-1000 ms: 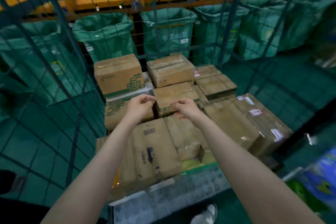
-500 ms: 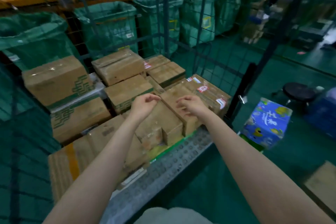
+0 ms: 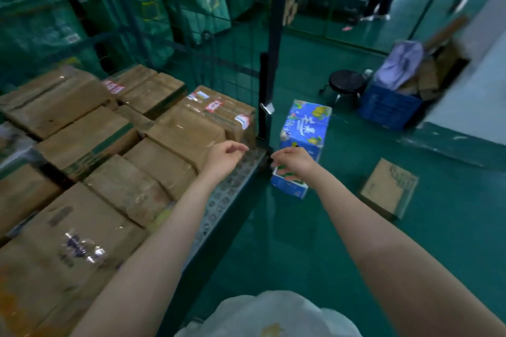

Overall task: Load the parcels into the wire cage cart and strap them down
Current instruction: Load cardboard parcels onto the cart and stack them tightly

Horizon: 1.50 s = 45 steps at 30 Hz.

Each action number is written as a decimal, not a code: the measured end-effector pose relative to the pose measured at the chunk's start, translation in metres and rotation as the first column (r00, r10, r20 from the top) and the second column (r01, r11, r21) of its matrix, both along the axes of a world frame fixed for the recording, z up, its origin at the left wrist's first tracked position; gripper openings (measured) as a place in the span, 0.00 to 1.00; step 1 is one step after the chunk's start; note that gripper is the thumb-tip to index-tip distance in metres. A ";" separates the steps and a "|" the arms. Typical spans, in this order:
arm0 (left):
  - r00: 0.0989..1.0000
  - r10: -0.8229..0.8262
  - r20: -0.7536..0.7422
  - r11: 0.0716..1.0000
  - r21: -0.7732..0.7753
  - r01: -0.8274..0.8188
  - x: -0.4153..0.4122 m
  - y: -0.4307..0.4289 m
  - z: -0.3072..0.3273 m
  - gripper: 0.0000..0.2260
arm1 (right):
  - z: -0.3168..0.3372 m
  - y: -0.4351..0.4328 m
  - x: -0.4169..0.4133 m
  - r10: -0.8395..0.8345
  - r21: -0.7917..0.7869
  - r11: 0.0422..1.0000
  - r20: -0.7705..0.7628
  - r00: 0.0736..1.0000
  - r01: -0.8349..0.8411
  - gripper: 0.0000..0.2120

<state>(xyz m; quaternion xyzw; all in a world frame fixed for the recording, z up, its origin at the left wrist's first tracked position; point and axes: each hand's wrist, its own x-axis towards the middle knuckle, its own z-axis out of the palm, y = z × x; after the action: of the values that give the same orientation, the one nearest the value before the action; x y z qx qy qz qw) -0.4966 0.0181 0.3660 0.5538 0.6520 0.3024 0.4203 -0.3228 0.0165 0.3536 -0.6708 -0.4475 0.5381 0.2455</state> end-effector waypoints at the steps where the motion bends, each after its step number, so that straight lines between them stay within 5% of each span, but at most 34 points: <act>1: 0.999 -0.032 0.013 0.999 0.006 0.032 0.022 0.000 -0.007 0.10 | -0.005 -0.005 0.022 -0.022 -0.014 1.000 0.013 1.000 0.022 0.06; 16: 0.929 -0.369 -0.017 0.919 -0.156 0.362 0.222 0.008 -0.055 0.08 | -0.053 -0.052 0.206 -0.327 -0.264 0.905 0.070 0.942 0.333 0.13; 32: 0.824 -0.562 -0.075 0.793 -0.332 0.511 0.403 0.154 -0.120 0.13 | -0.115 0.064 0.352 -0.419 -0.382 0.817 0.123 0.900 0.432 0.15; 45: 0.805 -0.581 -0.123 0.734 -0.508 0.452 0.544 0.214 -0.325 0.12 | -0.317 0.123 0.470 -0.481 -0.544 0.700 0.120 0.869 0.463 0.12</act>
<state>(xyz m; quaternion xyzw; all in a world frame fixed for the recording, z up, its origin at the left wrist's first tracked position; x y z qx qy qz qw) 0.0472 0.2319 0.0411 0.6363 0.5737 -0.0681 0.5113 0.1471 0.1390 0.0363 -0.7958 -0.0806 0.5737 0.1761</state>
